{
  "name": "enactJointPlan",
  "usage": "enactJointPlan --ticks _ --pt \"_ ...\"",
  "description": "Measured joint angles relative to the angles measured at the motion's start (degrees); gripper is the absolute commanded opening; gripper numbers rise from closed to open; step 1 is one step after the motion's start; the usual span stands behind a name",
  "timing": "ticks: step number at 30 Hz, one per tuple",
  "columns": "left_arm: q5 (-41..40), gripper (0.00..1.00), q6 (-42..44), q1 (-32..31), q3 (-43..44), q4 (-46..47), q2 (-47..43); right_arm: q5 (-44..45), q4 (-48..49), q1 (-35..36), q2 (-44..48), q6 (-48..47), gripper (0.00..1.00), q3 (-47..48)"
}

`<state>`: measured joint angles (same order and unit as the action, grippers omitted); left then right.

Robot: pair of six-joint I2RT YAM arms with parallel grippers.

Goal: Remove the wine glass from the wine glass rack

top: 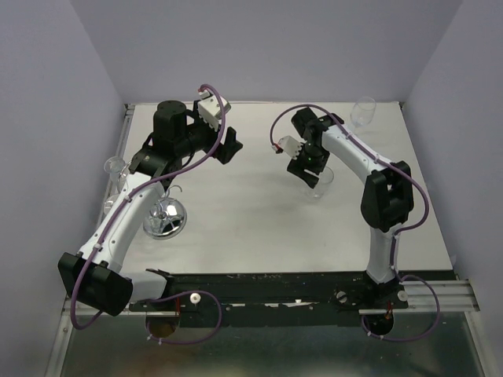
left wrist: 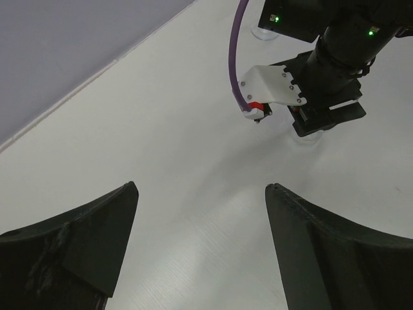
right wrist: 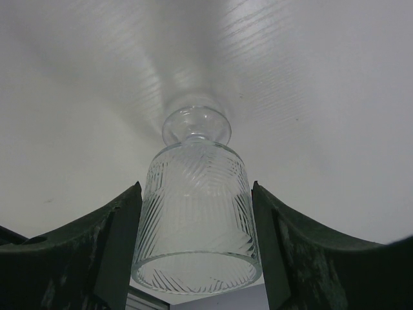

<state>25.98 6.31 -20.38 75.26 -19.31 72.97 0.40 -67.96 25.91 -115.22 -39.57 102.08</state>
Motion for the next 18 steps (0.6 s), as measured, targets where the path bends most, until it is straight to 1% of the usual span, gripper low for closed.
enactJointPlan --ticks 2,4,7,9,12,15,18 --pt "0.0 0.97 -0.2 0.0 -0.1 0.0 0.0 0.2 0.2 0.0 -0.4 0.1 0.04 -0.5" --pt "0.0 0.97 -0.3 0.0 -0.3 0.1 0.0 0.2 0.2 0.0 -0.9 0.1 0.06 -1.0" --pt "0.0 0.97 -0.4 0.0 -0.9 0.2 -0.3 0.2 0.4 0.0 -1.3 0.1 0.18 -1.4" --pt "0.0 0.97 -0.4 0.0 -1.2 0.4 -0.4 0.2 0.4 0.0 -1.4 0.2 0.30 -1.4" --pt "-0.1 0.97 -0.4 0.0 -1.4 0.4 -0.4 0.2 0.5 0.0 -1.4 0.4 0.44 -1.4" --pt "-0.1 0.98 -0.5 0.0 -1.5 0.7 -0.4 0.2 0.5 0.0 -1.4 0.6 0.54 -1.4" --pt "-0.1 0.98 -0.7 0.0 -1.5 1.2 -0.4 0.2 0.5 0.0 -1.4 0.7 0.60 -1.4"
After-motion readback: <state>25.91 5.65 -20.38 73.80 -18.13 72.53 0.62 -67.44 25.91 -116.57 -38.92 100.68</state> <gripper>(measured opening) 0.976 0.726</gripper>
